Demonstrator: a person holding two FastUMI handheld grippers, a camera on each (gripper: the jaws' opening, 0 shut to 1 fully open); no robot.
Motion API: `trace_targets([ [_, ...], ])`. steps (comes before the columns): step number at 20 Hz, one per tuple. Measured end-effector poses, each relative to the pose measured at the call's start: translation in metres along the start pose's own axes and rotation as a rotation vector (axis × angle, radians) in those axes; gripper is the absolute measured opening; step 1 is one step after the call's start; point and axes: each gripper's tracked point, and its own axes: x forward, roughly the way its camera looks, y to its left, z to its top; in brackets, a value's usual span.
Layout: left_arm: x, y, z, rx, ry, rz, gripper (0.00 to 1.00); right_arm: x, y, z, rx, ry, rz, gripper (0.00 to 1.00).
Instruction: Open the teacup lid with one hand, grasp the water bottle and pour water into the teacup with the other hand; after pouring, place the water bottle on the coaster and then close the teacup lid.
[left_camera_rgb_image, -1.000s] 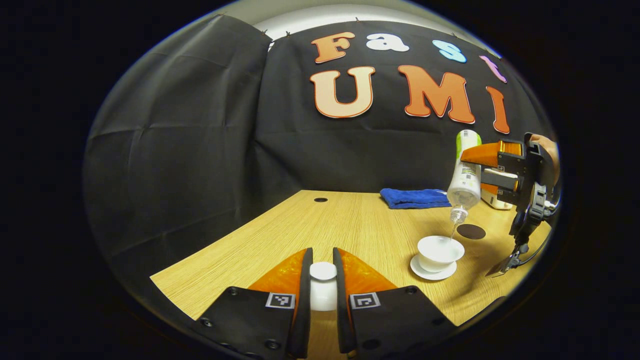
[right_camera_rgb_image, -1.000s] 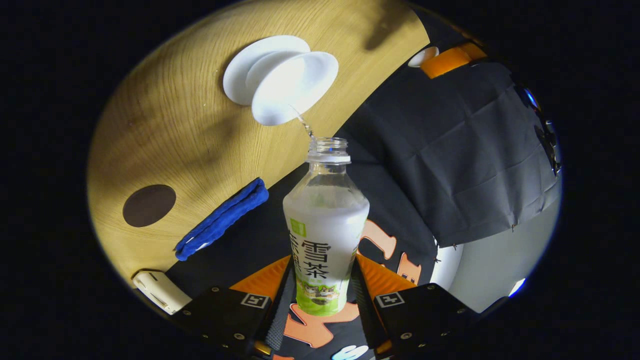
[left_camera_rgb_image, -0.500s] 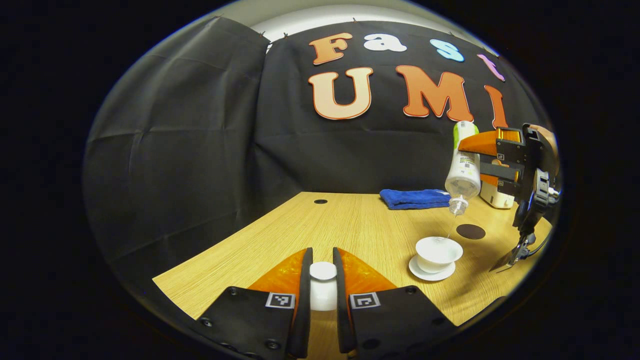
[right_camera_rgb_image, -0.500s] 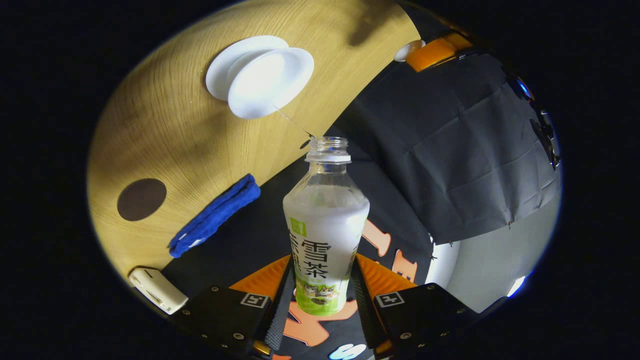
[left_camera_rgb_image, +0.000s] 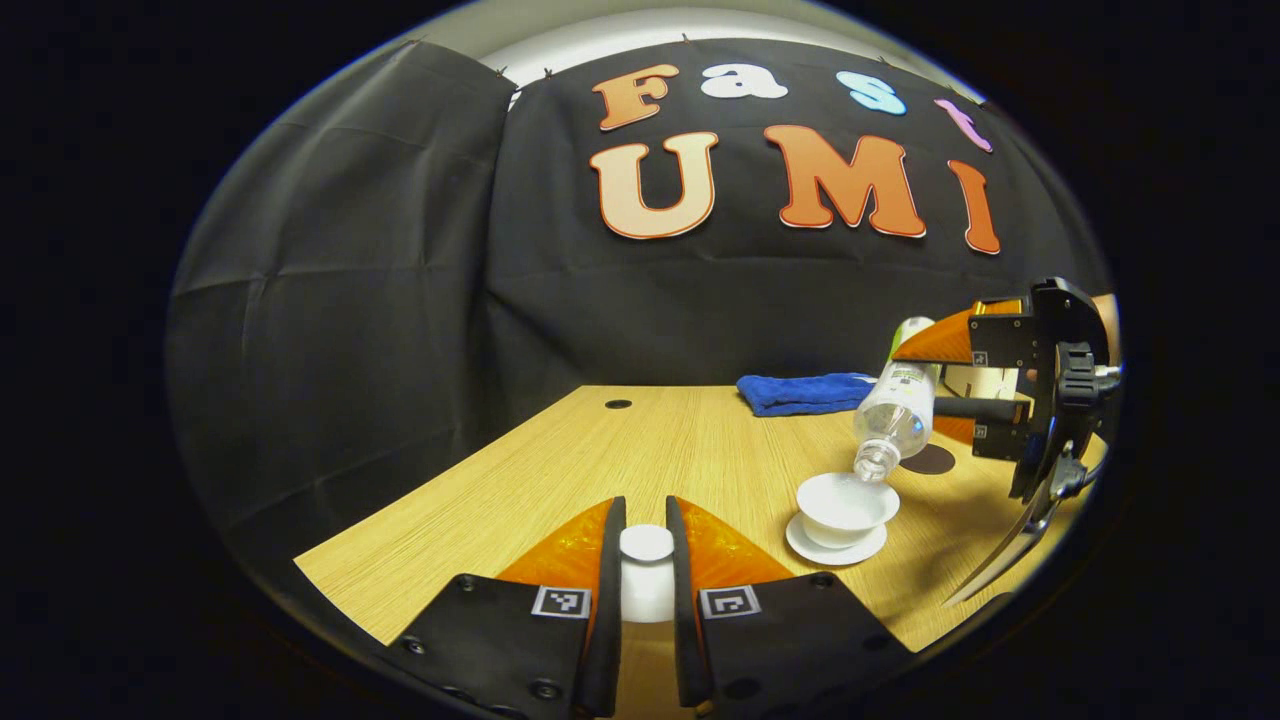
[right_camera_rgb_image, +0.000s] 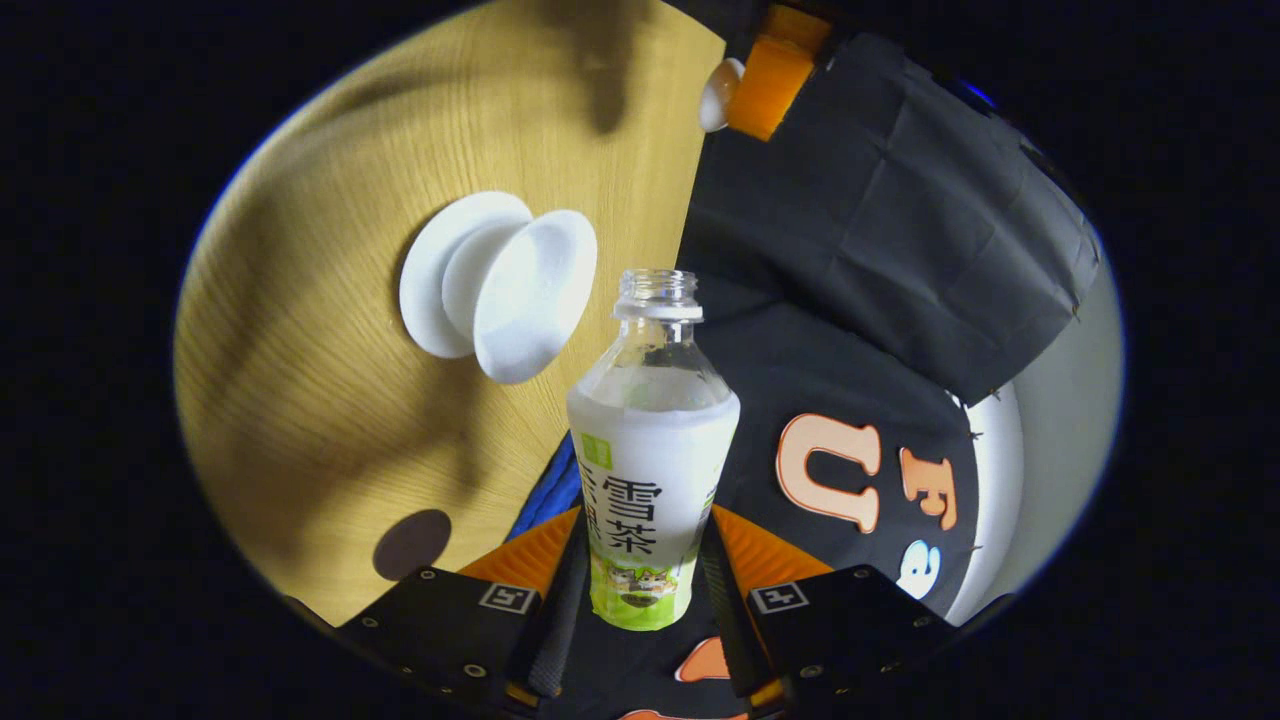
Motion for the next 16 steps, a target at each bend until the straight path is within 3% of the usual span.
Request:
trace_targets([
  [4,0.001,-0.007,0.001,-0.008,-0.004,-0.010,0.22,-0.006,0.026,-0.004,0.205,0.010,0.046,0.64],
  [7,0.004,-0.020,-0.005,-0.024,0.014,-0.035,0.26,-0.009,0.017,-0.007,0.379,0.028,0.025,0.64],
  [11,0.009,-0.037,0.000,-0.020,0.016,-0.060,0.26,-0.019,0.000,-0.040,0.609,0.061,-0.011,0.64],
  [13,0.008,-0.045,0.006,-0.020,0.006,-0.071,0.25,-0.017,0.001,-0.056,0.698,0.087,-0.035,0.64],
  [16,0.010,-0.057,0.016,-0.029,-0.014,-0.088,0.26,-0.018,0.011,-0.079,0.924,0.120,-0.037,0.64],
])
